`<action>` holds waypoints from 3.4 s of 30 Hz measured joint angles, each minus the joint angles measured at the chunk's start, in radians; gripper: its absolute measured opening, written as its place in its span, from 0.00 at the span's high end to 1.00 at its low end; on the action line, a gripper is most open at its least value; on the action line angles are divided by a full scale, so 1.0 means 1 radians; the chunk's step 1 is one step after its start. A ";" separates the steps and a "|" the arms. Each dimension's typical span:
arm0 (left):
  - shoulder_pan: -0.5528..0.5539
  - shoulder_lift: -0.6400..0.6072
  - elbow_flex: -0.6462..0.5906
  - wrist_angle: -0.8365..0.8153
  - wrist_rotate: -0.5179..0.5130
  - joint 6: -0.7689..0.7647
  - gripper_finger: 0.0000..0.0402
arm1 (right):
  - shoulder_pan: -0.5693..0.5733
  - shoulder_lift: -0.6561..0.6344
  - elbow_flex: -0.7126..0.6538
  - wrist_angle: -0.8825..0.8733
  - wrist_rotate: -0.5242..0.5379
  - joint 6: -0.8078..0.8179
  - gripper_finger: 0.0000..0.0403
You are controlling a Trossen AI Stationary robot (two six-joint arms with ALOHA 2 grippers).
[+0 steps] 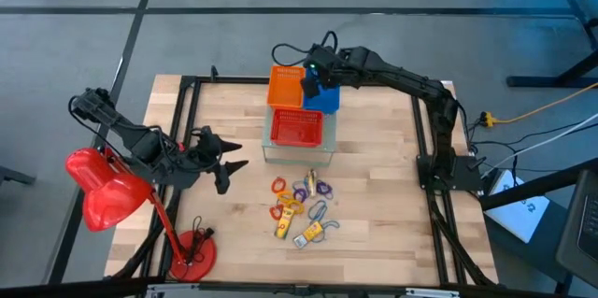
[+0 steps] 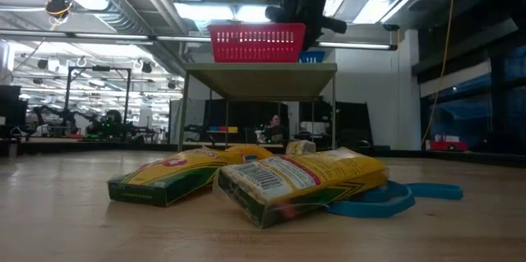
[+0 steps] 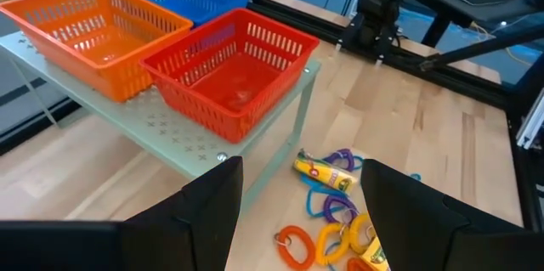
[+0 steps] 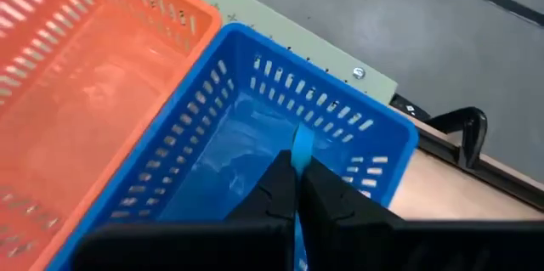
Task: Pick & Place Office Desk Supplies
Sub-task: Put the blue rubber band into the blue bin
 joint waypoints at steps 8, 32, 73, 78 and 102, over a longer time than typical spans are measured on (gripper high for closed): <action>0.005 0.000 0.000 0.008 0.001 -0.006 0.40 | -0.017 -0.004 -0.032 0.077 -0.048 -0.128 0.88; 0.005 0.000 0.000 0.081 -0.006 0.125 0.40 | 0.399 -0.318 -0.030 -0.273 -0.154 0.004 0.53; 0.162 -0.003 0.051 0.188 0.246 0.332 0.40 | 0.879 0.104 -0.521 0.272 -0.367 0.350 0.30; 0.186 -0.004 0.051 0.214 0.290 0.324 0.40 | 0.862 0.137 -0.521 0.281 -0.373 0.353 0.31; 0.312 -0.003 0.051 0.269 0.494 0.317 0.40 | 0.858 0.191 -0.515 0.290 -0.354 0.379 0.70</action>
